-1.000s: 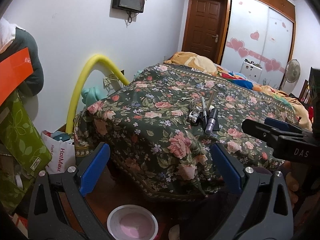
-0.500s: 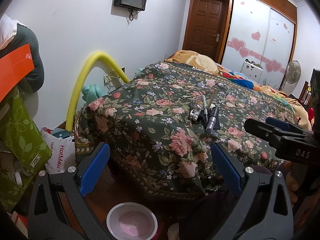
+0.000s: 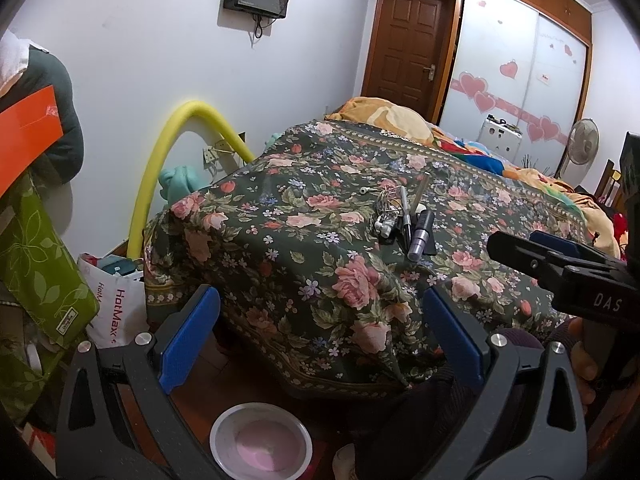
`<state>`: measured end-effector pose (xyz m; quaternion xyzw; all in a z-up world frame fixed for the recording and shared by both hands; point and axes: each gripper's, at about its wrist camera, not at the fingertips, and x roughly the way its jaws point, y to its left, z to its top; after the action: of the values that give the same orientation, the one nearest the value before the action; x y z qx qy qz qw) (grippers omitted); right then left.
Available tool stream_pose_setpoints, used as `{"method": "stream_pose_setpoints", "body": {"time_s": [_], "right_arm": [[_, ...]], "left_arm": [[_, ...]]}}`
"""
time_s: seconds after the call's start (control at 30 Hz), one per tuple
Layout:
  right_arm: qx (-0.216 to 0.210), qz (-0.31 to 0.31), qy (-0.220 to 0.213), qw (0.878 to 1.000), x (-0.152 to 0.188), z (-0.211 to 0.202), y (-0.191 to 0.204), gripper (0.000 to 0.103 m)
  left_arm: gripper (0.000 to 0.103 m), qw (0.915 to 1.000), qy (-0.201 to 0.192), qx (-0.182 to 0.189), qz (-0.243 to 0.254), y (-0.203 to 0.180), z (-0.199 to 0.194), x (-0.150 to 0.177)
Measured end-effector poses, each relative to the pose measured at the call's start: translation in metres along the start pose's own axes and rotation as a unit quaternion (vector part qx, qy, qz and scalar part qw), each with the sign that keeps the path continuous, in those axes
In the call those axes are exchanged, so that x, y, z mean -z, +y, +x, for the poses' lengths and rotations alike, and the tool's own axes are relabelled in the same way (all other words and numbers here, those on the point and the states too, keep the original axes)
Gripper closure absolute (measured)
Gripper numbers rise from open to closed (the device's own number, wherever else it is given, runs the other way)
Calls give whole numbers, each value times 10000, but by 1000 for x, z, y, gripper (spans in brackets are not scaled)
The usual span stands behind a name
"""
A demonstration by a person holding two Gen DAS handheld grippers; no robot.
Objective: Collect trash
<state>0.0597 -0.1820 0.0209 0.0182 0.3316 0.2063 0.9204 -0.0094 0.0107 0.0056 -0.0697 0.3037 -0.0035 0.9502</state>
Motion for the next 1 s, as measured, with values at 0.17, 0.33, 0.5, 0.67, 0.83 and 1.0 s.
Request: {"method": "stream_pose_setpoints", "body": {"time_s": [0.17, 0.33, 0.5, 0.67, 0.83, 1.0], "right_arm": [[7, 15, -5, 10000, 0, -1, -1, 0], [8, 51, 6, 10000, 0, -1, -2, 0], [7, 55, 4, 10000, 0, -1, -3, 0], [12, 67, 4, 10000, -1, -1, -6, 0], [35, 96, 16, 9999, -2, 1, -9, 0], [55, 126, 88, 9999, -4, 7, -13, 0]], "left_arm": [[1, 10000, -3, -12, 12, -2, 0, 1], [1, 10000, 0, -14, -23, -2, -1, 2], [1, 10000, 16, -22, -88, 3, 1, 1], [1, 9999, 35, -27, -127, 7, 2, -1], [1, 9998, 97, -33, -180, 8, 6, -1], [1, 9995, 168, -116, -229, 10, 12, -2]]}}
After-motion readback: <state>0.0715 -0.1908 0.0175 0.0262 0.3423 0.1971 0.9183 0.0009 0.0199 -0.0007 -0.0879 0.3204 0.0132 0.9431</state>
